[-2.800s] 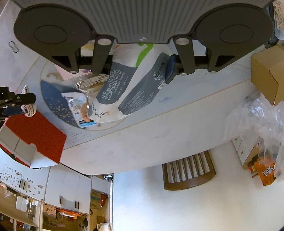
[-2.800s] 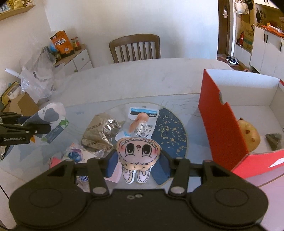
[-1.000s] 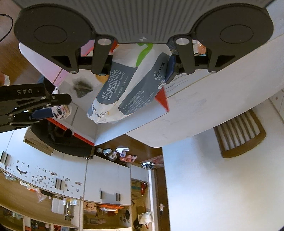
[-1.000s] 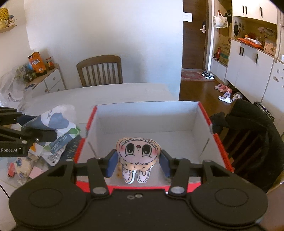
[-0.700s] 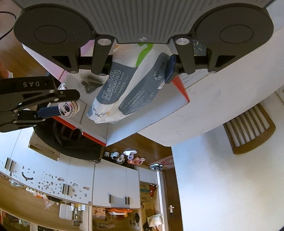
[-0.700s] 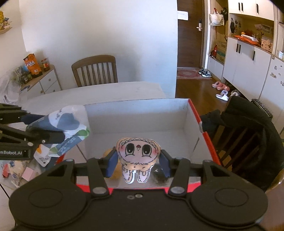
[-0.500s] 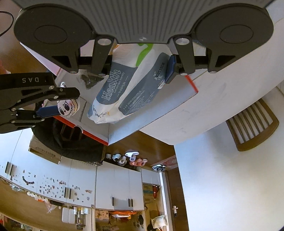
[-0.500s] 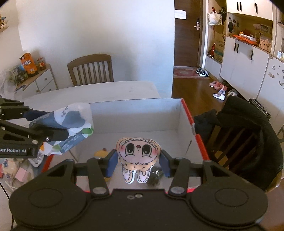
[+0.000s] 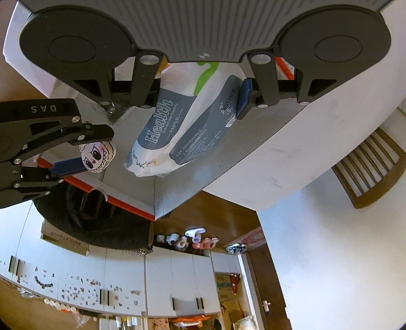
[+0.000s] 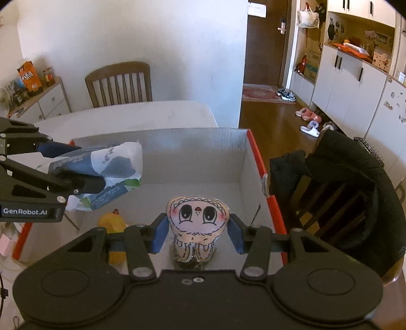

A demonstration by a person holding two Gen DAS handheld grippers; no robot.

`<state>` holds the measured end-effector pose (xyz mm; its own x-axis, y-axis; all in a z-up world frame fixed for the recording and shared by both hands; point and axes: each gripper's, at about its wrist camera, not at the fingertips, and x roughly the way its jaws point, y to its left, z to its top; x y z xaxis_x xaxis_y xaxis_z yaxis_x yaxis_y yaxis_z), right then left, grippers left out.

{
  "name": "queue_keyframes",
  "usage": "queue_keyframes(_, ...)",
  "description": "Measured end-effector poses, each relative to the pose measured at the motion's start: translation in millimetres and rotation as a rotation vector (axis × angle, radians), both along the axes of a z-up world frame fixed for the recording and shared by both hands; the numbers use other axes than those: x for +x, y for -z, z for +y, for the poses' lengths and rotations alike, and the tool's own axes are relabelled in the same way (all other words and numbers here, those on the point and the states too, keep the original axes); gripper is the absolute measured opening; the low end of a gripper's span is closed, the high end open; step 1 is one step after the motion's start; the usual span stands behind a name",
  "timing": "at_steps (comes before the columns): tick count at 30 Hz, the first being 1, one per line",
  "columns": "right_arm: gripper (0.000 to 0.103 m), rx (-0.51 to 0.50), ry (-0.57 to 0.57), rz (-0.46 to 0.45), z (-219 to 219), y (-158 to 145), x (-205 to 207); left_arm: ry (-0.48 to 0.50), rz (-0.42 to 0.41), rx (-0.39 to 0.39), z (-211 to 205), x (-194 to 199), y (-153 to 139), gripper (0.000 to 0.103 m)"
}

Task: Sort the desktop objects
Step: 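Carry packaged bag and keychain over the red shoebox with both grippers, then open right gripper to drop keychain while left gripper lowers and releases packaged bag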

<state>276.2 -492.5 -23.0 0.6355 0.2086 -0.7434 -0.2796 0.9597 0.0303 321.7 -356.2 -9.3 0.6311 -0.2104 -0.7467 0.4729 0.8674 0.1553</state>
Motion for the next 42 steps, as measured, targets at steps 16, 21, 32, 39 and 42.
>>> queue_keyframes(16, 0.05, -0.042, -0.062, 0.107, 16.0, 27.8, 38.4, 0.061, 0.084, 0.114, -17.2, 35.9, 32.8, 0.051)
queue_keyframes(21, 0.05, -0.065, -0.104, 0.141, 21.7, 31.6, 42.5, 0.066, 0.123, 0.148, -16.6, 40.6, 43.8, 0.051)
queue_keyframes(32, 0.05, -0.089, -0.116, 0.215, 25.2, 46.5, 50.1, 0.038, 0.195, 0.146, -8.7, 50.1, 49.3, 0.051)
queue_keyframes(39, 0.061, -0.085, -0.117, 0.214, 22.6, 45.6, 50.7, 0.024, 0.214, 0.122, 0.1, 48.7, 48.4, 0.061)
queue_keyframes(42, 0.064, -0.077, -0.118, 0.205, 21.3, 41.8, 48.3, 0.021, 0.215, 0.106, 4.2, 43.8, 45.8, 0.063)
